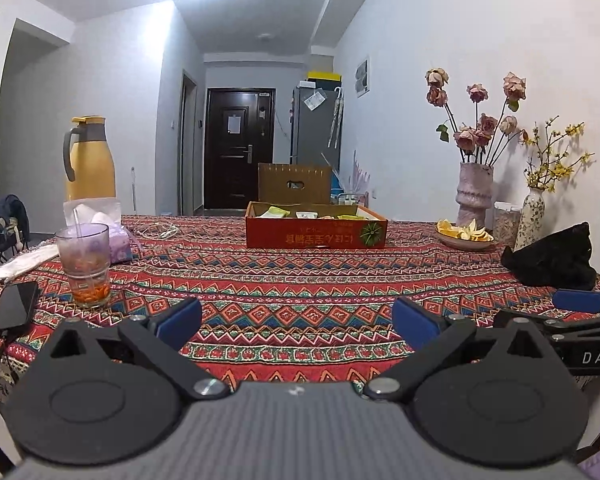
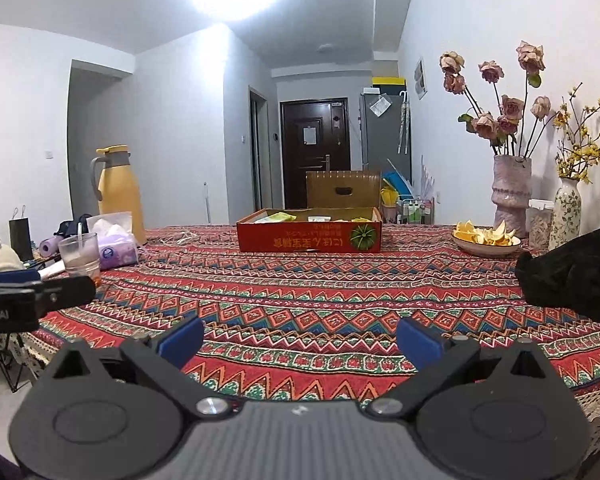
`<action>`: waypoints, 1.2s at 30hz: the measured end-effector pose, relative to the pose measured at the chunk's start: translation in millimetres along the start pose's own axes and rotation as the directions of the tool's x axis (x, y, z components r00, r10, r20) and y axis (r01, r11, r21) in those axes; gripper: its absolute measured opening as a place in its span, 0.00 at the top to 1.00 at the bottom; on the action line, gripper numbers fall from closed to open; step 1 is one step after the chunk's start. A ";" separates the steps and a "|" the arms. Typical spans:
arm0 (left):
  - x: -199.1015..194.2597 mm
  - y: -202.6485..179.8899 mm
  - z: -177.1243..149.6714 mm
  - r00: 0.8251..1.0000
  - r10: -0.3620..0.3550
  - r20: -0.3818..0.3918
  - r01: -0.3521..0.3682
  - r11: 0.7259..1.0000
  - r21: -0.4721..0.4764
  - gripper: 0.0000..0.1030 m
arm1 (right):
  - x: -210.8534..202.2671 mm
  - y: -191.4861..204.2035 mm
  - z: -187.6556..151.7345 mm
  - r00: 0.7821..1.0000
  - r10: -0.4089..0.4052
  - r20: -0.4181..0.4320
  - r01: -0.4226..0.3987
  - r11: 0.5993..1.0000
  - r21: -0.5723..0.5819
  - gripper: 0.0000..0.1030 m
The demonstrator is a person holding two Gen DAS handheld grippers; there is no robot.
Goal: Organize snacks
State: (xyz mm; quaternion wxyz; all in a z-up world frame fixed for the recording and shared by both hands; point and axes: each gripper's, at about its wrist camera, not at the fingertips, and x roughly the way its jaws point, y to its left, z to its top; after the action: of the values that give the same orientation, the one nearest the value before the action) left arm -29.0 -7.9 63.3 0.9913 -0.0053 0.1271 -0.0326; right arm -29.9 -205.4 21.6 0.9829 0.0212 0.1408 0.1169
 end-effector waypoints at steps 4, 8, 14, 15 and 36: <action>-0.7 1.8 -1.4 1.000 0.002 -0.002 -0.002 1.000 -0.004 0.00 | 1.9 3.8 -0.1 1.000 0.008 -0.004 -0.008 1.000 -0.016 0.00; -0.2 1.6 -1.3 1.000 0.002 -0.002 -0.002 1.000 -0.004 0.00 | 1.9 4.0 0.1 1.000 0.003 -0.008 -0.003 1.000 -0.014 0.00; 0.6 1.4 -1.4 1.000 0.006 -0.004 -0.006 1.000 -0.003 0.00 | 2.1 4.0 -0.7 1.000 -0.007 -0.009 0.007 1.000 -0.011 0.00; 0.6 1.5 -1.6 1.000 0.006 -0.004 -0.006 1.000 -0.004 0.00 | 1.8 4.2 -0.6 1.000 -0.007 -0.007 0.007 1.000 -0.011 0.00; 1.6 2.3 -3.1 1.000 0.005 -0.015 -0.005 1.000 -0.005 0.00 | 2.3 2.1 -0.2 1.000 -0.008 -0.015 0.008 1.000 0.001 0.00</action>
State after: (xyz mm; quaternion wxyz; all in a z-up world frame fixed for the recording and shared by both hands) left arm -28.1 -5.8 59.8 0.9904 -0.0071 0.1346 -0.0297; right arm -28.3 -202.8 20.9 0.9823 0.0206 0.1482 0.1131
